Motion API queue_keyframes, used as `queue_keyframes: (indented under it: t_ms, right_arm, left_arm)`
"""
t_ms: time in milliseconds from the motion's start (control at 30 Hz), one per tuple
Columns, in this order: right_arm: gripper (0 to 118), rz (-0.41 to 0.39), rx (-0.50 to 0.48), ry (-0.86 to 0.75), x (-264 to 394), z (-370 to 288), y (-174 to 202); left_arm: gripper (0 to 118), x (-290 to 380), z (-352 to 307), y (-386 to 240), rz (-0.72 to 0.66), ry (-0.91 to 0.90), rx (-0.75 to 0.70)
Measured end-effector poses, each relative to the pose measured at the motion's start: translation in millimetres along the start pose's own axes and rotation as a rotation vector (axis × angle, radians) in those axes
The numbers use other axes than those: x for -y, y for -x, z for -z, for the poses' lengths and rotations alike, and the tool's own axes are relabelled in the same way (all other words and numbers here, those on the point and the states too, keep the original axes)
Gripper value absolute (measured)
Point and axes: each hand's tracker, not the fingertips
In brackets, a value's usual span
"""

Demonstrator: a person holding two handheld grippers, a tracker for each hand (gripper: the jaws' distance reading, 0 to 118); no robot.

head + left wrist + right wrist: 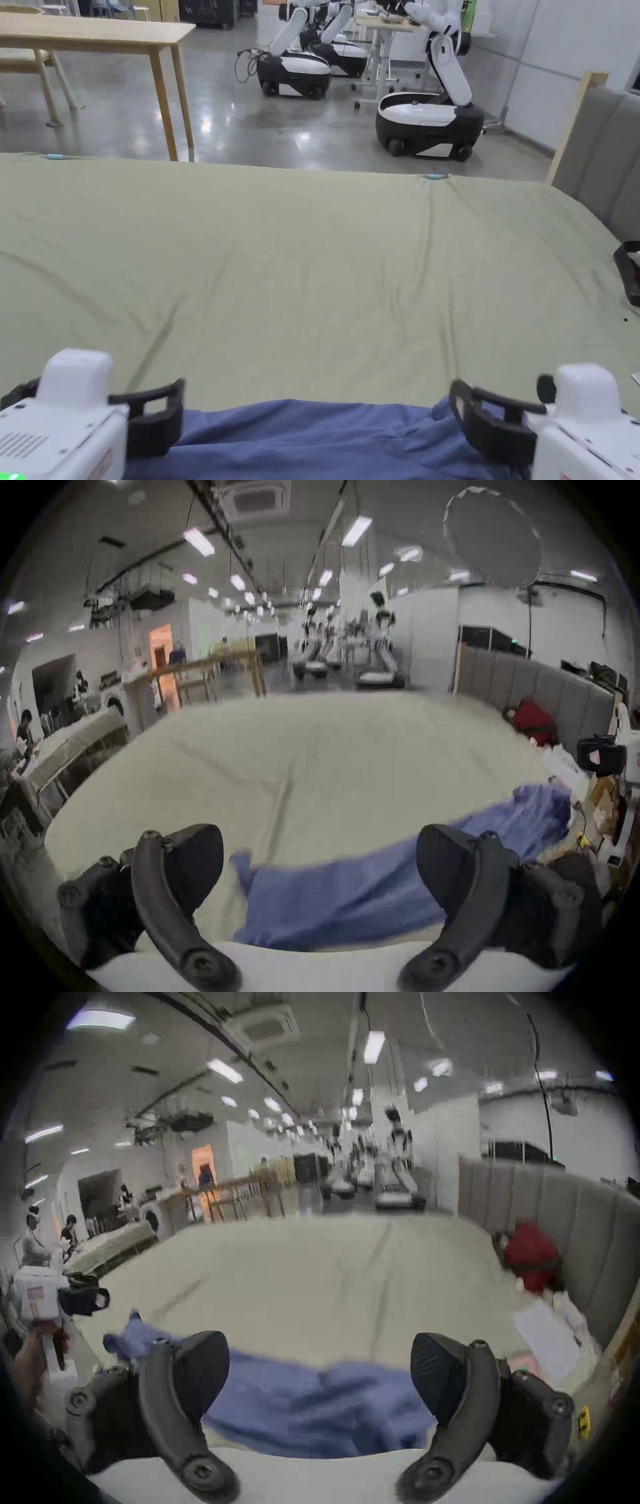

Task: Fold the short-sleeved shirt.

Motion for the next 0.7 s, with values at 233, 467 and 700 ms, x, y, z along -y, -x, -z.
queue_keyframes:
  t_ms: [233,467,700]
  right_arm:
    - [1,-0.100,0.052,-0.033,-13.8,46.4,58.3]
    - [1,-0.119,0.056,-0.021,-7.4,43.9,68.9]
    - [1,-0.093,0.028,-0.007,-1.8,40.9,78.6]
  left_arm:
    - [0,-10.7,45.1,-55.8,0.143,-0.034,-0.081]
    - [0,2.4,46.2,-33.7,0.065,0.011,-0.028]
    - [97,43.9,27.6,85.1,-0.339,0.099,0.060]
